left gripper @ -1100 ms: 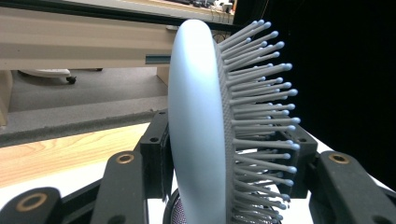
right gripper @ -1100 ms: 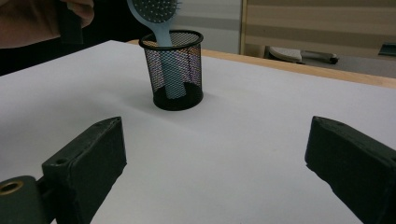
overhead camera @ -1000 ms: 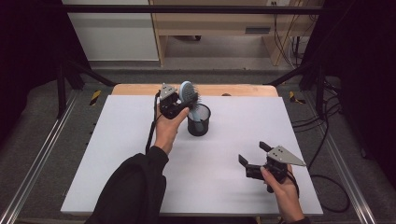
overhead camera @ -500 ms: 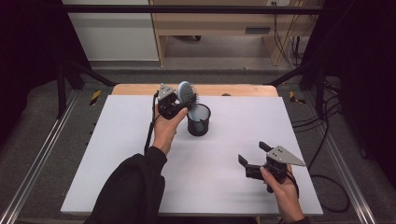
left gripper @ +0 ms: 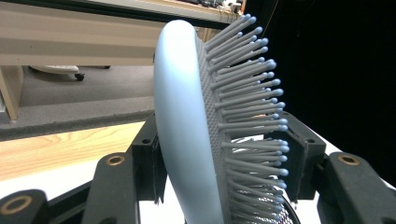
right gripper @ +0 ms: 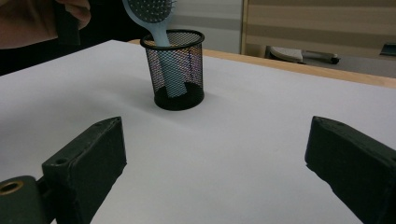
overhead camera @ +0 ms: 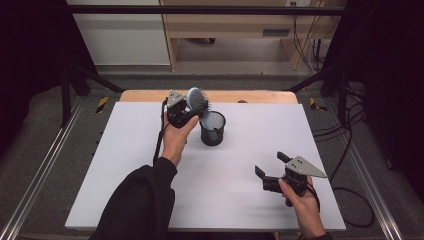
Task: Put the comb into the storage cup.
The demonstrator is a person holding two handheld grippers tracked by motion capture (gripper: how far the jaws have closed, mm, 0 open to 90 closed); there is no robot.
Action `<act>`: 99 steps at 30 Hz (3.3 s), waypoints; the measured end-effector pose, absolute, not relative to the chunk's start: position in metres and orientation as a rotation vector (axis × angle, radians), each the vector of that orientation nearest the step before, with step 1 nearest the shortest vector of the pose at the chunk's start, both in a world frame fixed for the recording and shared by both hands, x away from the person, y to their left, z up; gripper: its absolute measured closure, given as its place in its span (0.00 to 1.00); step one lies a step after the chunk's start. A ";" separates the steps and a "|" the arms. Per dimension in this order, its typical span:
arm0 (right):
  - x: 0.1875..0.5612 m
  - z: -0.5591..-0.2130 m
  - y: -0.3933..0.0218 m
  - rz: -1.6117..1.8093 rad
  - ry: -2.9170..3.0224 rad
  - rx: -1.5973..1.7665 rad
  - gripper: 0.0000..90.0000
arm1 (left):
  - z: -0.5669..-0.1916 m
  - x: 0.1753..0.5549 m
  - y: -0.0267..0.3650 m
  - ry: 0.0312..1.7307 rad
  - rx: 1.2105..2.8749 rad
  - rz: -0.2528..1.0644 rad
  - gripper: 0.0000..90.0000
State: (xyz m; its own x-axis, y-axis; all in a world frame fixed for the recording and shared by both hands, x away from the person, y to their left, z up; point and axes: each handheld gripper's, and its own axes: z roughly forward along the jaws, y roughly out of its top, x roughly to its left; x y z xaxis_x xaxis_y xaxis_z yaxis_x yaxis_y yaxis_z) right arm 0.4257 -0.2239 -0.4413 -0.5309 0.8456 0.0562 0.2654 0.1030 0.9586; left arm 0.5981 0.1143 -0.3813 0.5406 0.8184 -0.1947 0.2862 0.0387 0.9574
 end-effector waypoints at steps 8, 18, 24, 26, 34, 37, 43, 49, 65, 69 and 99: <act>0.425 -0.441 -0.225 1.445 1.858 1.083 0.06 | -0.382 0.599 0.116 0.991 1.523 0.532 0.46; 0.426 -0.442 -0.224 1.444 1.862 1.083 0.06 | -0.384 0.599 0.122 1.007 1.519 0.521 0.43; 0.426 -0.442 -0.223 1.442 1.864 1.082 0.06 | -0.384 0.598 0.123 1.007 1.527 0.519 0.43; 0.426 -0.442 -0.222 1.443 1.866 1.081 0.06 | -0.384 0.598 0.123 1.007 1.531 0.522 0.43; 0.426 -0.442 -0.222 1.443 1.870 1.077 0.06 | -0.388 0.597 0.124 1.021 1.539 0.520 0.38; 0.426 -0.441 -0.221 1.444 1.869 1.076 0.06 | -0.390 0.597 0.125 1.023 1.540 0.510 0.37; 0.425 -0.442 -0.220 1.444 1.877 1.073 0.06 | -0.390 0.596 0.124 1.019 1.546 0.512 0.31; 0.427 -0.443 -0.222 1.447 1.877 1.077 0.06 | -0.388 0.593 0.123 1.018 1.561 0.515 0.20; 0.426 -0.443 -0.219 1.444 1.884 1.069 0.06 | -0.384 0.584 0.126 1.023 1.546 0.498 0.06; 0.426 -0.443 -0.220 1.442 1.882 1.072 0.06 | -0.382 0.581 0.130 1.016 1.548 0.501 0.06; 0.429 -0.446 -0.215 1.392 1.856 1.090 0.05 | -0.374 0.539 0.181 1.019 1.497 0.528 0.04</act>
